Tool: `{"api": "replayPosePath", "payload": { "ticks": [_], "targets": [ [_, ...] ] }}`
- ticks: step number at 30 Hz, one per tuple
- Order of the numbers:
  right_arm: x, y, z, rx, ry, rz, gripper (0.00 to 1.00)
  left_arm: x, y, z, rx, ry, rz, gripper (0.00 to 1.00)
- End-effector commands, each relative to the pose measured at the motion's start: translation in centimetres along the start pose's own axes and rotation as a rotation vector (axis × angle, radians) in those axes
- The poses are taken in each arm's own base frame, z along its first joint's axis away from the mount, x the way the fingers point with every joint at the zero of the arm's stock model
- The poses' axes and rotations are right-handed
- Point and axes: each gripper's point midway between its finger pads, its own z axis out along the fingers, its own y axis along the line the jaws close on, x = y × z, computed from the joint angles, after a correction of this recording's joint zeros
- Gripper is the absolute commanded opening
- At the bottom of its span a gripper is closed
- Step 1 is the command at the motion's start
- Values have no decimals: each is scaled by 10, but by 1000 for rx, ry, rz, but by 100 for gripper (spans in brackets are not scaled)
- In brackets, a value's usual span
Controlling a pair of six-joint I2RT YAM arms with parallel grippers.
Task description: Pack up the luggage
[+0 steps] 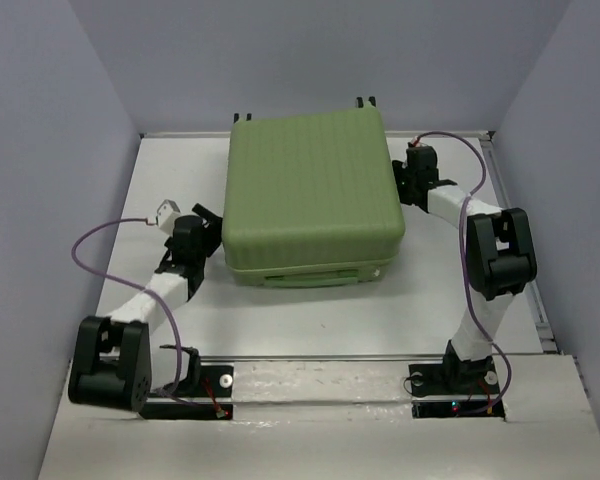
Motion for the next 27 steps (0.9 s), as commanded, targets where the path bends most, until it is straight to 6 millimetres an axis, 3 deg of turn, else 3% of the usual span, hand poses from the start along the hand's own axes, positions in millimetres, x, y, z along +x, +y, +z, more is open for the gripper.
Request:
{"api": "replayPosePath", "payload": {
  "ticks": [1, 2, 4, 7, 8, 9, 11, 12, 14, 15, 18, 20, 21, 22, 23, 25, 26, 27],
  "targets": [
    [-13, 155, -46, -503, 45, -64, 59, 68, -80, -78, 410, 200, 73, 95],
    [-27, 162, -48, -508, 28, -77, 60, 64, -85, -91, 440, 180, 63, 95],
    [-26, 157, -38, -474, 49, -98, 64, 77, -84, -107, 457, 180, 40, 95],
    [-32, 160, -39, -463, 60, -103, 77, 74, -92, -128, 495, 156, 25, 95],
    [-30, 153, -34, -446, 79, -96, 84, 69, -91, -133, 493, 139, 35, 96],
    [-36, 155, -36, -448, 68, -119, 86, 57, -101, -138, 501, 110, 43, 97],
    [-36, 144, -32, -400, 90, -124, 89, 36, -98, -137, 441, 38, 112, 99],
    [-47, 132, -34, -379, 76, -110, 89, 18, -114, -145, 466, 0, 114, 99],
    [-57, 122, -41, -390, 72, -86, 87, 4, -127, -153, 487, -19, 137, 99],
    [-74, 109, -50, -380, 38, -62, 84, -9, -136, -159, 501, -44, 149, 99],
    [-97, 88, -68, -365, -10, -17, 66, -26, -147, -168, 522, -62, 160, 99],
    [-132, 74, -94, -367, -92, 5, 43, -51, -165, -183, 568, -108, 158, 99],
    [-145, 72, -105, -377, -118, 11, 43, -57, -169, -186, 577, -119, 161, 99],
    [-166, 72, -126, -411, -164, 15, 49, -59, -173, -187, 586, -109, 177, 99],
    [-175, 73, -136, -423, -185, 14, 56, -62, -177, -188, 592, -105, 188, 99],
    [-186, 77, -154, -443, -214, 10, 68, -67, -191, -198, 635, -94, 199, 99],
    [-193, 78, -173, -445, -256, -11, 74, -66, -195, -202, 658, -82, 199, 99],
    [-185, 76, -176, -440, -252, -22, 75, -63, -197, -204, 675, -67, 202, 99]
  ]
}}
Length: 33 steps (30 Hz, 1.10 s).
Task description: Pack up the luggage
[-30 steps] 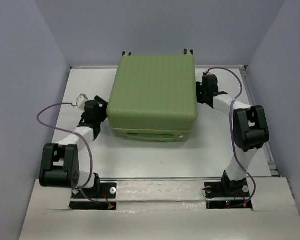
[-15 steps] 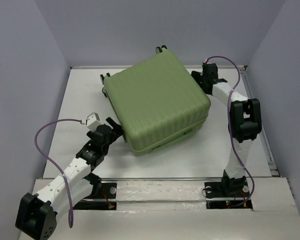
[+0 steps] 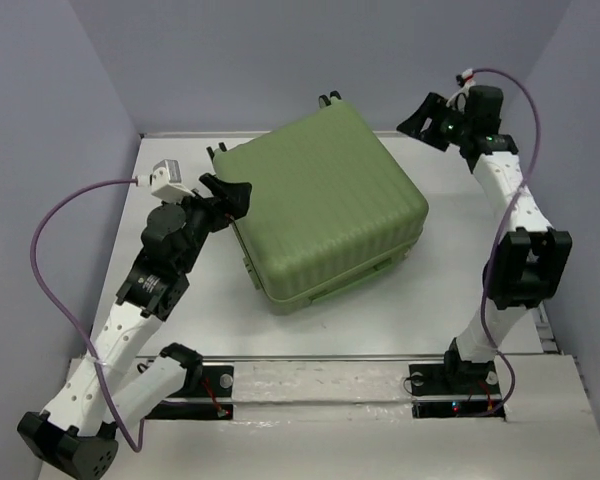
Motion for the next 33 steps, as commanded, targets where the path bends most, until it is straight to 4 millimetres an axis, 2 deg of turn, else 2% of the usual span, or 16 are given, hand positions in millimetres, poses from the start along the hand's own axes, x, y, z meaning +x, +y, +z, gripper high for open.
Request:
{"api": "replayPosePath", "payload": {
  "ticks": [1, 3, 4, 5, 6, 7, 8, 9, 10, 12, 17, 19, 23, 27, 31, 33],
  "targets": [
    [-41, 68, -73, -187, -134, -94, 75, -13, -45, -9, 198, 13, 2, 99],
    [-38, 92, -112, -248, -208, -141, 49, 7, -47, -14, 250, 89, 13, 99],
    [6, 72, -107, -238, -142, -73, 40, 14, -45, -16, 255, 111, 20, 99],
    [3, 103, -153, -330, -268, -152, 22, 22, -42, -21, 266, 137, 31, 99],
    [23, 109, -166, -369, -286, -159, 15, 36, -30, -22, 240, 173, 43, 99],
    [67, 89, -162, -382, -267, -113, 11, 43, -20, -24, 214, 184, 54, 99],
    [87, 85, -172, -395, -281, -111, 7, 46, -12, -31, 195, 193, 64, 99],
    [101, 99, -203, -444, -350, -158, 7, 54, -1, -33, 169, 209, 87, 99],
    [138, 71, -191, -389, -297, -108, 7, 56, 8, -34, 135, 204, 98, 99],
    [159, 56, -199, -338, -312, -104, 7, 65, 24, -41, 91, 225, 119, 99],
    [212, -9, -184, -124, -300, 24, 7, 73, 35, -46, 61, 239, 104, 99],
    [217, -17, -184, -101, -325, 64, 7, 64, 30, -46, 63, 214, 94, 99],
    [225, -49, -170, 20, -325, 102, 35, 39, 7, -26, 91, 158, 67, 99],
    [217, -52, -155, 13, -321, 49, 35, 14, -22, -5, 145, 108, 20, 99],
    [218, -29, -144, -138, -285, -1, 45, -12, -17, 19, 99, 65, 13, 99],
    [223, -37, -139, -112, -267, 5, 47, -20, -1, 35, 56, 72, -1, 99]
  ]
}}
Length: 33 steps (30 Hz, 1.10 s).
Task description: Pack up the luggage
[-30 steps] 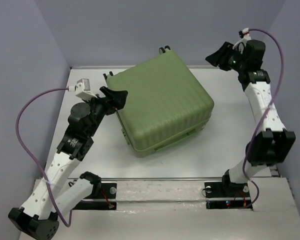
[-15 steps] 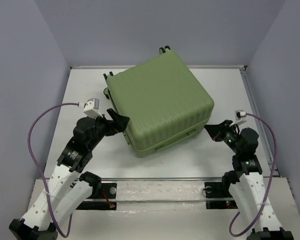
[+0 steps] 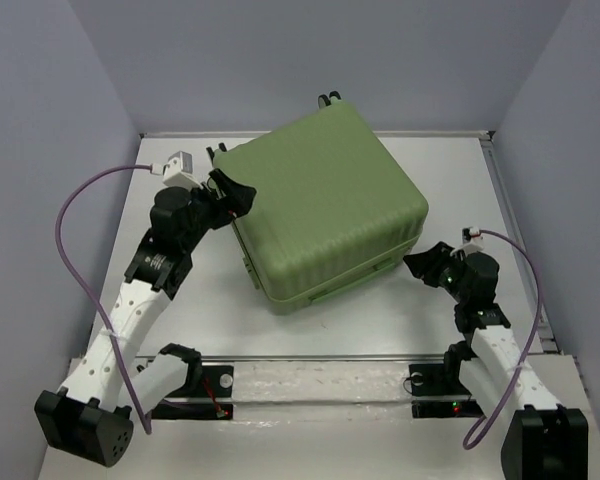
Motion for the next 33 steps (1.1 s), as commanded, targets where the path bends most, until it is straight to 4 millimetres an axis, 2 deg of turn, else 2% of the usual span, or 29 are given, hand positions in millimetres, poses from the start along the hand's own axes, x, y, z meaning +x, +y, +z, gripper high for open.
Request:
{"api": "replayPosePath", "payload": {
  "ticks": [1, 4, 5, 8, 11, 12, 16, 17, 20, 21, 22, 24, 25, 26, 27, 28, 31, 32, 33],
  "targets": [
    [-20, 20, 8, -123, -79, -94, 48, -51, -5, 14, 32, -91, -31, 99],
    [-26, 23, 13, -146, -105, -129, 49, -31, -1, 14, 59, -18, -34, 99],
    [-31, 26, 14, -161, -126, -147, 49, -32, -3, 5, 70, -34, -25, 99],
    [-31, 28, 20, -191, -120, -176, 49, -12, 22, -9, -3, -15, 16, 99],
    [-31, 32, 23, -229, -127, -222, 42, 26, 48, -32, -64, 72, 31, 99],
    [-33, 34, 23, -239, -138, -240, 40, 47, 62, -34, -89, 121, 23, 99],
    [-38, 46, 22, -314, -171, -298, 39, 86, 78, -46, -100, 223, -14, 99],
    [-32, 50, 21, -352, -148, -303, 33, 88, 74, -48, -85, 231, -29, 99],
    [-31, 61, 18, -418, -149, -315, 28, 92, 70, -50, -67, 248, -58, 99],
    [-32, 63, 19, -425, -146, -319, 16, 92, 68, -49, -51, 237, -70, 99],
    [-29, 60, 21, -416, -126, -315, 11, 103, 72, -49, -52, 261, -106, 98],
    [-31, 59, 22, -402, -131, -311, 7, 109, 69, -47, -14, 256, -141, 95],
    [-30, 60, 21, -404, -126, -298, 7, 125, 74, -47, -14, 288, -187, 90],
    [-29, 61, 20, -413, -121, -290, 7, 124, 70, -44, 17, 271, -201, 85],
    [-24, 63, 18, -421, -110, -280, 7, 134, 73, -42, 22, 287, -224, 77],
    [-19, 64, 16, -412, -90, -262, 7, 137, 68, -41, 41, 297, -255, 73],
    [-5, 71, 16, -382, -45, -268, 7, 138, 55, -34, 81, 280, -266, 48],
    [2, 64, 15, -321, -19, -263, 7, 141, 49, -31, 86, 278, -264, 45],
    [5, 65, 14, -303, -6, -267, 7, 143, 47, -30, 85, 276, -263, 43]
  ]
}}
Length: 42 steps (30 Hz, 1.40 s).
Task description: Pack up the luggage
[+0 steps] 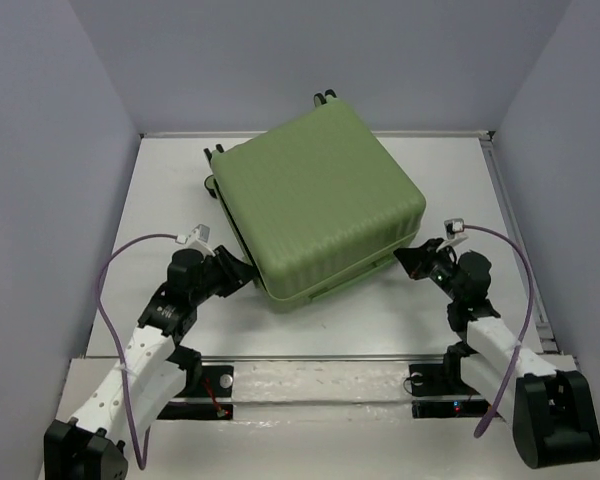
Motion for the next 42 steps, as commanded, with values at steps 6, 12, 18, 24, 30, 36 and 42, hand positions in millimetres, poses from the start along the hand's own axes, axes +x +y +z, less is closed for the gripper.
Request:
{"api": "replayPosePath", "payload": {
  "ticks": [6, 12, 18, 24, 30, 36, 42],
  "targets": [
    [35, 58, -3, 19, 238, -30, 7, 6, -72, 13, 254, -29, -47, 32],
    [97, 126, -30, -127, 505, -30, 7, 8, -89, 18, 282, -47, -49, 29],
    [145, 265, -32, -337, 561, -101, 7, 6, -106, 23, 308, -64, -64, 25],
    [181, 338, -5, -291, 455, -130, 7, -17, -113, 29, 201, -118, 77, 19],
    [161, 363, 2, -406, 311, -8, 7, -18, -121, 42, 209, -104, 111, 23],
    [162, 326, -8, -325, 316, 1, 7, -69, -125, 22, 108, -245, 165, 96],
    [177, 282, -45, -308, 437, 28, 27, -158, -115, -31, 9, -433, 183, 99]
  ]
}}
